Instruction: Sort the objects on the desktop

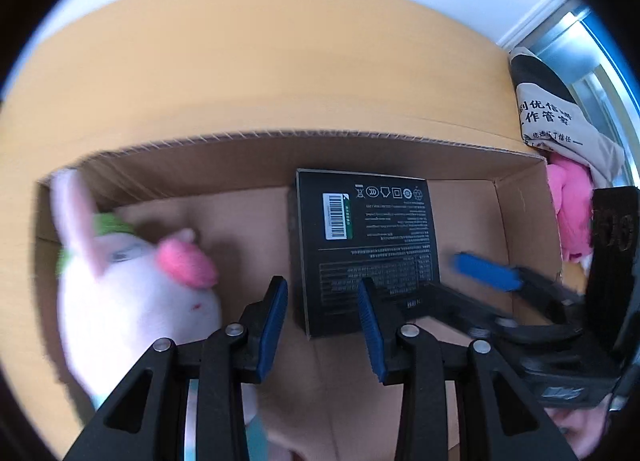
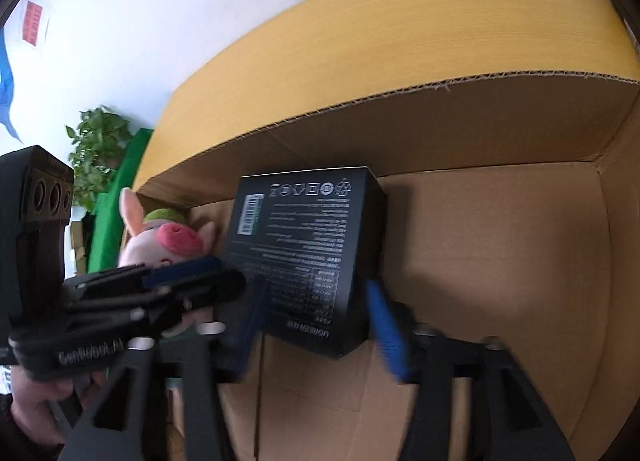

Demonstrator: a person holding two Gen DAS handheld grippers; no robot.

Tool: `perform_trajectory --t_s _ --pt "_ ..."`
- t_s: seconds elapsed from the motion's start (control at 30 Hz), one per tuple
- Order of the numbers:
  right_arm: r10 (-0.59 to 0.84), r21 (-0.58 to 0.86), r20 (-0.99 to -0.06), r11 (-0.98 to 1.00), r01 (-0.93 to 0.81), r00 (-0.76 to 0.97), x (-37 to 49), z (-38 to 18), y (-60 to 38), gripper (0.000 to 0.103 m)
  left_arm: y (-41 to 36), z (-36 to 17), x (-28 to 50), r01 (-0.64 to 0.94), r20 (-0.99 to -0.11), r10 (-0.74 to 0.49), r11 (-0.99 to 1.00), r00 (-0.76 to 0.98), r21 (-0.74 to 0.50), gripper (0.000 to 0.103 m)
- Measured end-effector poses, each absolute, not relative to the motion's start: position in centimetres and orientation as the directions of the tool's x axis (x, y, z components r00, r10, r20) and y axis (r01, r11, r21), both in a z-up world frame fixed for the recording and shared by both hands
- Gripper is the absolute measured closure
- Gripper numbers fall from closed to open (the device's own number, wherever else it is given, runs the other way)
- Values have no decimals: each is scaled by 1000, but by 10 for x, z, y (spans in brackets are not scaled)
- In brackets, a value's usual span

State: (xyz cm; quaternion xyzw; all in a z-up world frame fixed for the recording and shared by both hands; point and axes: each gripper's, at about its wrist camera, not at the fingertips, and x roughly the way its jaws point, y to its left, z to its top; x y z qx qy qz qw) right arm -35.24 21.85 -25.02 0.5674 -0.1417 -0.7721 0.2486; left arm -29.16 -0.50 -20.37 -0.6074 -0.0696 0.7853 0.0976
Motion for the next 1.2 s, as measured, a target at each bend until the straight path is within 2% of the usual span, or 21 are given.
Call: perform_trajectory --t_s 0.03,0.07,0.13,0.2,0.23,0.3,0.43,0.47,0.5,0.53,0.57,0.6,0.63,0.7,0.77,0.8,0.83,0.87,0.9,0.93,1.2 --pt "-539 490 -803 -840 233 -256 -347 -240 225 15 -6 -194 -284 -78 -937 229 -973 -265 -216 67" --pt "-539 485 -796 -841 241 -277 -341 -230 234 13 -10 -187 -278 -83 -932 226 -974 -285 -210 65" --pt "-531 475 -790 -846 242 -306 -326 -210 251 7 -14 -163 -253 -89 -913 217 -976 -346 -198 56" --pt "-531 470 -782 -847 249 -327 -300 -187 270 6 -20 -137 -224 -90 -885 213 -977 -413 -193 50" --pt "-527 462 -782 -848 259 -333 -287 -175 277 5 -22 -127 -210 -91 -873 211 -977 -440 -191 39" --pt "-497 416 -794 -864 284 -351 -263 -152 286 2 -22 -102 -178 -89 -845 188 -982 -501 -166 26" --pt "-467 341 -798 -871 353 -380 -219 -113 293 2 -16 -68 -127 -79 -814 151 -988 -561 -129 26" --pt "-463 325 -794 -871 369 -393 -208 -103 294 4 -15 -61 -113 -71 -813 138 -990 -566 -119 30" --pt "-462 311 -789 -869 383 -406 -197 -94 296 9 -13 -57 -106 -73 -810 142 -990 -569 -122 60" --pt "-471 314 -783 -863 396 -406 -189 -87 298 38 -12 -54 -98 -83 -814 163 -987 -558 -141 103" --pt "-485 325 -779 -854 406 -397 -179 -80 301 73 -10 -53 -99 -78 -822 182 -983 -539 -166 99" --pt "-499 341 -775 -847 409 -388 -172 -76 306 87 -8 -49 -91 -71 -819 218 -974 -530 -213 100" --pt "-518 359 -766 -836 415 -381 -165 -71 312 97 -6 -46 -86 -76 -809 240 -969 -536 -237 100" --pt "-551 377 -740 -814 441 -386 -149 -59 311 97 2 -35 -73 -98 -795 241 -969 -557 -225 99" --pt "-547 356 -729 -817 455 -412 -134 -46 311 94 13 -25 -62 -104 -798 199 -980 -568 -170 79" --pt "-538 342 -728 -822 455 -425 -127 -40 313 87 16 -23 -58 -98 -800 184 -983 -571 -156 49" --pt "-530 332 -729 -827 454 -432 -121 -35 314 61 17 -19 -54 -89 -795 173 -985 -581 -148 27" --pt "-524 325 -728 -831 451 -442 -115 -30 316 30 18 -14 -46 -81 -777 168 -985 -606 -151 25" --pt "-521 320 -721 -835 448 -456 -108 -25 320 20 17 -9 -39 -78 -765 171 -985 -621 -156 25" --pt "-523 319 -714 -835 449 -466 -104 -22 322 16 17 -7 -35 -77 -763 173 -984 -623 -160 25" --pt "-529 335 -712 -834 438 -462 -76 -15 333 16 19 0 -7 -64 -769 161 -986 -619 -155 25"
